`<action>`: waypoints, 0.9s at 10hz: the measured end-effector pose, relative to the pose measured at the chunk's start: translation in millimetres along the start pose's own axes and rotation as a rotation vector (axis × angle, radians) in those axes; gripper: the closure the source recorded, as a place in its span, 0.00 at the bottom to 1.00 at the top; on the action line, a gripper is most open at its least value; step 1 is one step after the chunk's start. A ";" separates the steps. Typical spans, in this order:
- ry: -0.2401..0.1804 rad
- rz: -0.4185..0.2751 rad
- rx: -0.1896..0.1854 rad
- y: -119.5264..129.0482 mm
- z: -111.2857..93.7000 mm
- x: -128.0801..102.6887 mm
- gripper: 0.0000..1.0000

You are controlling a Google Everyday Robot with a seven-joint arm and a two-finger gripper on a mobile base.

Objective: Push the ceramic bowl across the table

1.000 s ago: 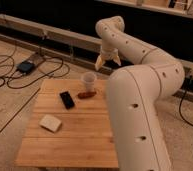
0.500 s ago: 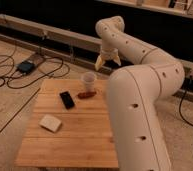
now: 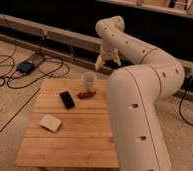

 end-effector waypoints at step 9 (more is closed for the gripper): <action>0.005 -0.033 0.001 -9.7 49.9 41.7 0.20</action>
